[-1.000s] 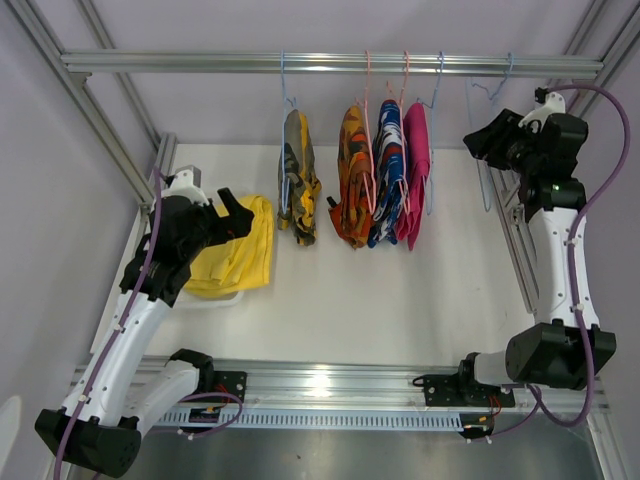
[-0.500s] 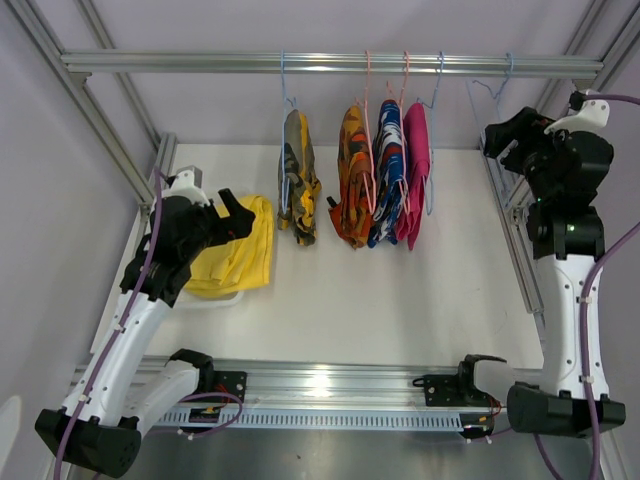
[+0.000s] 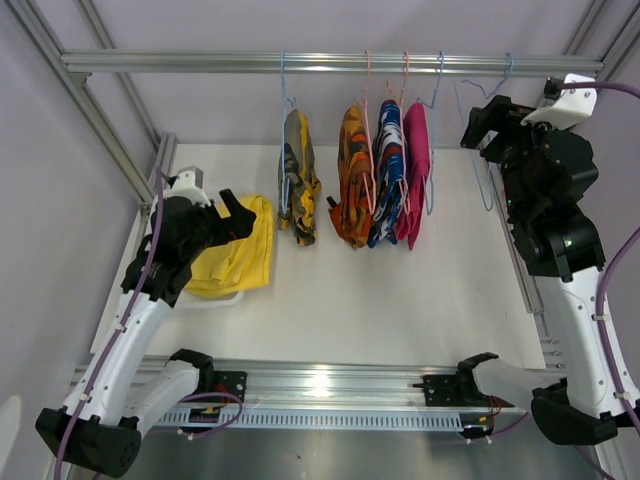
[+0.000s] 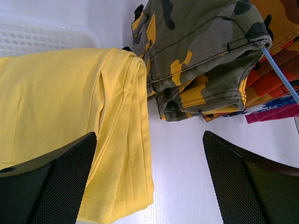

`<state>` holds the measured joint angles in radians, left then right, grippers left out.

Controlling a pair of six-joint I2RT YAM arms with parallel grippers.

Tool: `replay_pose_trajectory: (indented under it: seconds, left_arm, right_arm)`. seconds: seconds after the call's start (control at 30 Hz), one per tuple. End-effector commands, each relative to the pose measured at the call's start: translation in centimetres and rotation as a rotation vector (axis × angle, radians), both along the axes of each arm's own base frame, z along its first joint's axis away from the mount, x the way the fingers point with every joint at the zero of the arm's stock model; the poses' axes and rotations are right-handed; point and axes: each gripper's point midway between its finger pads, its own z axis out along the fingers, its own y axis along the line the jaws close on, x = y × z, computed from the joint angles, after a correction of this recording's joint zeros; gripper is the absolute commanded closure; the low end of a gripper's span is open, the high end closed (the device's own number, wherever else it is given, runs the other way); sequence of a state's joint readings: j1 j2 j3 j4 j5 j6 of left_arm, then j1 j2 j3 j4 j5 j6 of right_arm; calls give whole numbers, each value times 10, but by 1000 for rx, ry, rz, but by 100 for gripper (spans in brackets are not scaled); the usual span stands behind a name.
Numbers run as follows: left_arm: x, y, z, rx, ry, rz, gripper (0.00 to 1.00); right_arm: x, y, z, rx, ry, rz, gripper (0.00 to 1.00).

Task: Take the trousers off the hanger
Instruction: Place the hanger at the clothesline, then pick up the hanger from the clothesline.

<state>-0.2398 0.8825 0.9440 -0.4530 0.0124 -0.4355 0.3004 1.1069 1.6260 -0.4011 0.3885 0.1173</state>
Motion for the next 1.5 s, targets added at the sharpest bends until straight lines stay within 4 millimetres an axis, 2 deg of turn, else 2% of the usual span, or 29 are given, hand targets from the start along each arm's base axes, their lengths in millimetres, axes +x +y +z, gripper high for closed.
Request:
replay_pose_trajectory:
  seconds: [0.0, 0.03, 0.07, 0.1, 0.13, 0.17, 0.2, 0.23, 0.27, 0.3, 0.33, 0.37, 0.43, 0.47, 0.57, 0.63, 0.83, 0.87, 0.9, 1.1, 1.47]
  left_arm:
    - [1, -1, 7, -12, -35, -12, 1]
    - [1, -1, 6, -12, -32, -10, 1]
    - [1, 0, 6, -9, -33, -10, 1]
    - [2, 0, 4, -7, -27, -8, 0]
    - [3, 0, 3, -7, -24, -6, 1]
    - [3, 0, 2, -6, -21, -5, 0]
    - [3, 0, 2, -4, -20, -5, 1]
    - [3, 1, 2, -2, -21, -3, 1]
    - [3, 1, 3, -4, -22, -2, 1]
    - [3, 1, 3, -2, -22, -3, 1]
    - [3, 1, 2, -1, -22, -4, 1]
    - [3, 1, 2, -2, -22, -2, 1]
    - [3, 1, 2, -2, -24, -2, 1]
    - [3, 1, 1, -1, -19, -2, 1]
    - [3, 1, 2, 1, -23, -3, 1]
    - [3, 2, -1, 4, -16, 0, 1]
    - [3, 2, 3, 4, -25, 1, 1]
    - [3, 2, 3, 4, -27, 2, 1]
    - [3, 3, 3, 4, -25, 4, 1]
    - [3, 3, 2, 4, -25, 6, 1]
    - [2, 2, 4, 0, -29, -1, 1]
  right_arm:
    - [-15, 18, 37, -36, -60, 32, 17]
    - [-11, 28, 37, -43, -53, 55, 17]
    - [-14, 35, 47, -59, -70, 70, 18]
    - [-17, 51, 50, -52, -77, 95, 17]
    - [-17, 59, 51, -81, -78, 96, 18]
    - [-8, 73, 45, -115, -56, 105, 17]
    - [-9, 76, 51, -136, -54, 94, 17]
    - [1, 100, 41, -164, -21, 133, 17]
    - [3, 110, 40, -174, -8, 152, 17]
    - [2, 117, 47, -177, -12, 170, 17]
    - [1, 134, 45, -186, -7, 207, 17]
    - [9, 152, 37, -208, 13, 230, 18]
    - [8, 174, 37, -203, 17, 294, 17]
    - [15, 194, 27, -212, 38, 343, 18]
    - [17, 221, 17, -169, 66, 445, 20]
    - [22, 243, 1, -135, 99, 505, 20]
    - [31, 275, -28, -23, 162, 637, 21]
    - [29, 286, -35, 25, 178, 699, 22]
    - [34, 286, -38, 53, 182, 723, 23]
    - [30, 303, -42, 183, 185, 863, 24]
    - [31, 333, -53, 249, 210, 975, 25]
